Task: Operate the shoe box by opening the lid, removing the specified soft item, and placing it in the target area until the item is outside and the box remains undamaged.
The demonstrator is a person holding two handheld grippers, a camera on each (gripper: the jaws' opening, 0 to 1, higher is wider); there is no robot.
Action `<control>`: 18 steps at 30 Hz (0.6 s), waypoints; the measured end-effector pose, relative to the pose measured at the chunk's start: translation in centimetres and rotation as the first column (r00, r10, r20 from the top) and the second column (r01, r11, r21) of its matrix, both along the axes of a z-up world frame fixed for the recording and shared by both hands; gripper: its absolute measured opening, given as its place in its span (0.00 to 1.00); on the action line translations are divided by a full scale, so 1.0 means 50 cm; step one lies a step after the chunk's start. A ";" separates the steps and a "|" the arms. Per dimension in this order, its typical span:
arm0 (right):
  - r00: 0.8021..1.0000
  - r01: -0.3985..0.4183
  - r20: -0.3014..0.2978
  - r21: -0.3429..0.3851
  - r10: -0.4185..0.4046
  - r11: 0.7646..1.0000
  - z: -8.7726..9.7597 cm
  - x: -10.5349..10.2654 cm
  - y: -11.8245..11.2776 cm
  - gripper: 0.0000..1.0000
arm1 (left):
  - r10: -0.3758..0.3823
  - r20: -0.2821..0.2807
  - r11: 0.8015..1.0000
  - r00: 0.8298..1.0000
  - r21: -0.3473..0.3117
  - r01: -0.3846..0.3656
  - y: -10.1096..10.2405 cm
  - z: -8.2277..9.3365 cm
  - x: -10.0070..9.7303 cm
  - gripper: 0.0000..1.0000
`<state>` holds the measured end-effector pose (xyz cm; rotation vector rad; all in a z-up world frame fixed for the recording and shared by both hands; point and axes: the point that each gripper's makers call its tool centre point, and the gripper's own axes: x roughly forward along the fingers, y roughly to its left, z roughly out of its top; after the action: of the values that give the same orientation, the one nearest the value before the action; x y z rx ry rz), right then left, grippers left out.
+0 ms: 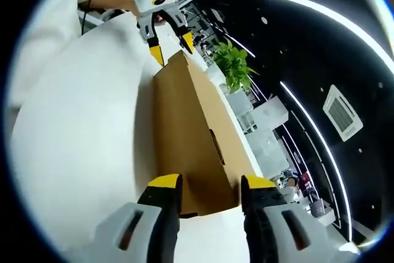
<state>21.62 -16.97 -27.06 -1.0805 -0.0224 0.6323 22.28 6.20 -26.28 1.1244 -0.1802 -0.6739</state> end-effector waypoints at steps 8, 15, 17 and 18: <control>1.000 0.011 0.024 -0.041 -0.010 0.999 -0.003 0.002 -0.003 0.37 | 0.008 0.005 0.999 1.000 0.034 -0.008 -0.001 0.002 0.005 0.36; 0.999 0.015 0.036 -0.054 -0.013 0.998 -0.002 0.002 -0.001 0.37 | 0.020 -0.003 0.998 1.000 0.061 -0.019 0.005 0.005 0.009 0.36; 0.999 0.014 0.040 -0.065 -0.012 0.998 -0.002 0.002 -0.002 0.37 | 0.025 0.013 0.995 1.000 0.100 -0.026 0.010 -0.003 0.011 0.35; 0.999 0.014 0.039 -0.067 -0.011 0.998 -0.002 0.002 -0.002 0.37 | 0.029 0.013 0.994 0.999 0.105 -0.031 0.012 -0.005 0.012 0.35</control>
<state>21.74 -17.06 -27.15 -1.1567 -0.0284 0.6042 22.89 6.82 -26.55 1.2301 -0.1383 -0.6565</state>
